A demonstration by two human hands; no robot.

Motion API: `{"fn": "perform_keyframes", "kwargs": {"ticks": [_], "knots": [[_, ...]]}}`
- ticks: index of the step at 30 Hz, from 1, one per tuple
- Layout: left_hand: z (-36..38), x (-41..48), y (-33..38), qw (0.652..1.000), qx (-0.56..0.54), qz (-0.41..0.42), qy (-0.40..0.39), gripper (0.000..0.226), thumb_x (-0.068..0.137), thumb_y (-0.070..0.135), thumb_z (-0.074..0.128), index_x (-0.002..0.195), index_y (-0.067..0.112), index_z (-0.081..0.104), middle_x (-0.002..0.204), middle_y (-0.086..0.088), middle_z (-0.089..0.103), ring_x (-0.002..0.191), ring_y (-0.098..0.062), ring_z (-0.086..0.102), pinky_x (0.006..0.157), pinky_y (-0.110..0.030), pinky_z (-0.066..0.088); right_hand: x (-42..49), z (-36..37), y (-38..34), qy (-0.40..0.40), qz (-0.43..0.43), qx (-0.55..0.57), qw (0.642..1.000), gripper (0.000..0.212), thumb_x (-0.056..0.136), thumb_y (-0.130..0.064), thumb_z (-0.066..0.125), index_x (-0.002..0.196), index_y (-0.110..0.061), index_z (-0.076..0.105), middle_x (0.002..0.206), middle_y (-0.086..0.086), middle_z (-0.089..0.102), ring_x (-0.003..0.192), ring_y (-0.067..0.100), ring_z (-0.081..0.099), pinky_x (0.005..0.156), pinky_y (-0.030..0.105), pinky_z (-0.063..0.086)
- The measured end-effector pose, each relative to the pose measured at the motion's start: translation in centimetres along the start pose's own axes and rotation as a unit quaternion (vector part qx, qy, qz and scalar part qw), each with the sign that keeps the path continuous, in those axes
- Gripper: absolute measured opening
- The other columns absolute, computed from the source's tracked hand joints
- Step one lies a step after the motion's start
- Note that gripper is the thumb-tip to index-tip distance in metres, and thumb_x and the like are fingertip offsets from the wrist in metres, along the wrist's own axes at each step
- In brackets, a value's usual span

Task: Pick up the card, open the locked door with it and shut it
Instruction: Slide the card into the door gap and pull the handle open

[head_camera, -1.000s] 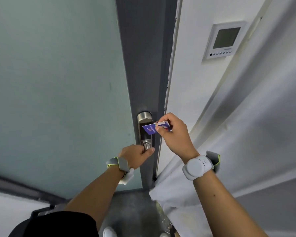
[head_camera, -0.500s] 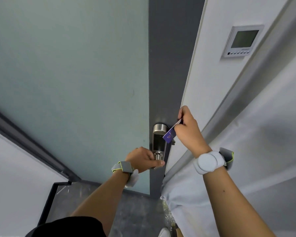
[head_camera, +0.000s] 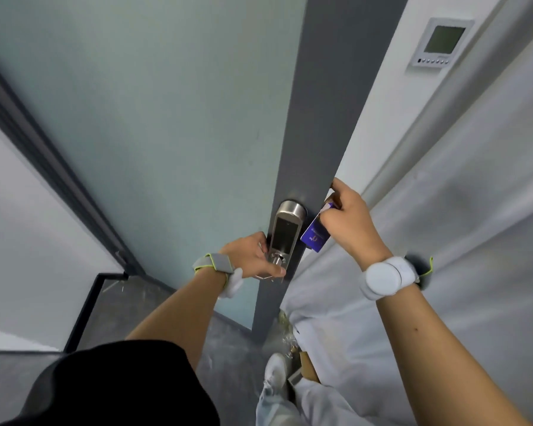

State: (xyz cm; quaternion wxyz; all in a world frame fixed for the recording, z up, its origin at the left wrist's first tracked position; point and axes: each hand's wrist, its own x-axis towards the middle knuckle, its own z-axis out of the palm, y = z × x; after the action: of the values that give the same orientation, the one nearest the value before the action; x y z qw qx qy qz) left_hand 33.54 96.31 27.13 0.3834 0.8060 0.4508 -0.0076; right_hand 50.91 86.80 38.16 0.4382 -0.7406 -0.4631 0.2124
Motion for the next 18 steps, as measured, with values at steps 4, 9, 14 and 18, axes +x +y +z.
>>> {"fn": "perform_keyframes", "kwargs": {"ticks": [4, 9, 14, 18], "knots": [[-0.4, -4.0, -1.4, 1.0, -0.011, -0.017, -0.019, 0.063, 0.041, 0.063, 0.08, 0.092, 0.035, 0.057, 0.078, 0.013, 0.072, 0.078, -0.014, 0.071, 0.078, -0.037, 0.058, -2.7, 0.0, -1.9, -0.023, -0.017, -0.023, 0.999, 0.047, 0.069, 0.001, 0.041, 0.092, -0.031, 0.065, 0.065, -0.015, 0.066, 0.064, 0.016, 0.057, 0.063, 0.026, 0.05], [-1.3, -9.3, -3.7, 0.995, -0.042, -0.017, -0.088, 0.066, 0.044, 0.044, 0.09, 0.102, 0.028, 0.062, 0.076, 0.008, 0.071, 0.084, -0.021, 0.074, 0.084, -0.045, 0.059, -5.1, 1.0, -3.6, -0.122, -0.067, -0.176, 0.975, 0.024, 0.075, 0.005, 0.042, 0.069, -0.018, 0.05, 0.061, -0.006, 0.054, 0.056, 0.013, 0.046, 0.051, 0.023, 0.035], [-2.0, -15.5, -6.6, 0.993, 0.001, -0.063, -0.095, 0.073, 0.034, 0.057, 0.088, 0.099, 0.036, 0.062, 0.086, 0.014, 0.075, 0.085, -0.01, 0.073, 0.088, -0.037, 0.057, -7.8, 2.5, -5.9, -0.271, -0.138, -0.156, 0.94, 0.037, 0.08, 0.004, 0.046, 0.092, -0.022, 0.069, 0.079, -0.021, 0.07, 0.07, -0.007, 0.061, 0.067, 0.014, 0.049], [-2.5, -19.6, -8.2, 0.991, 0.016, -0.099, -0.091, 0.041, 0.046, 0.049, 0.089, 0.079, 0.04, 0.067, 0.076, 0.024, 0.071, 0.075, 0.004, 0.068, 0.082, -0.021, 0.05, -8.8, 4.0, -7.2, -0.314, -0.177, -0.187, 0.914, 0.036, 0.078, 0.003, 0.046, 0.098, -0.017, 0.069, 0.095, 0.0, 0.075, 0.093, 0.02, 0.07, 0.085, 0.039, 0.057]]}}
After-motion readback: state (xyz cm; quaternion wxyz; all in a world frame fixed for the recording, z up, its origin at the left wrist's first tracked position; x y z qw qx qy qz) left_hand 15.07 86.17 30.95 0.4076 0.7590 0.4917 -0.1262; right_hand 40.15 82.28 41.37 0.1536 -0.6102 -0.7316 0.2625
